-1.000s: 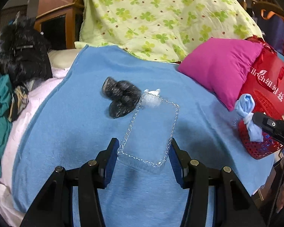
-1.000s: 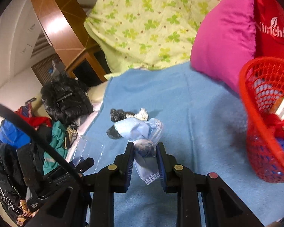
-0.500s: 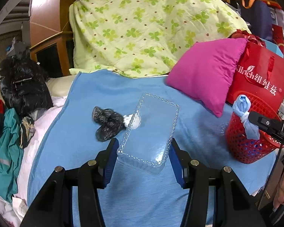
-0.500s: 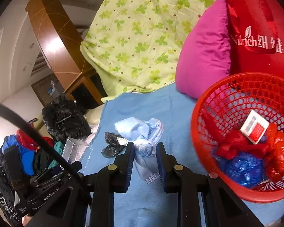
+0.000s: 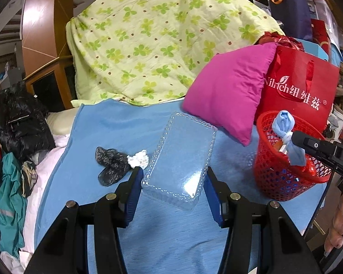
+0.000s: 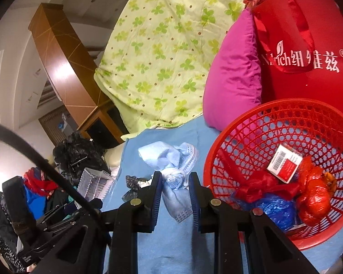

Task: Collect trash
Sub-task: 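Carry the clear tray and blue cloth over the red mesh basket, then open both tools to drop the tray and cloth into the basket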

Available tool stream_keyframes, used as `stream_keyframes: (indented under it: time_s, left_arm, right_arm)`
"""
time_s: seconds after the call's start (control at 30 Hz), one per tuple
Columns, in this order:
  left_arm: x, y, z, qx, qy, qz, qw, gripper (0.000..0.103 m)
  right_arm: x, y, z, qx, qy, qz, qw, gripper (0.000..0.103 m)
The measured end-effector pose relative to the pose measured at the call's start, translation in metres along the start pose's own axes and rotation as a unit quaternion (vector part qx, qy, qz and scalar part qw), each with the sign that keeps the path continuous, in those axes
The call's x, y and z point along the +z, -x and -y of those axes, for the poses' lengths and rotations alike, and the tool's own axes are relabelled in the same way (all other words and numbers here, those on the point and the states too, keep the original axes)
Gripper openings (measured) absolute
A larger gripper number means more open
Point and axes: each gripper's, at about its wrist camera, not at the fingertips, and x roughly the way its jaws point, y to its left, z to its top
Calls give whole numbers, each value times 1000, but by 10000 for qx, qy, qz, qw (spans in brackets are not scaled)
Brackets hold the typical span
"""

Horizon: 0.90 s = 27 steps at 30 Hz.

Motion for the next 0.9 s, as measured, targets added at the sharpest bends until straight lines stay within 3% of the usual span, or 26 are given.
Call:
stream_keyframes:
  time_s: [0.9]
  left_arm:
    - [35, 5, 79, -544, -666, 180, 9961, 55]
  right_arm:
    - [16, 54, 56, -192, -628, 745, 9951, 26]
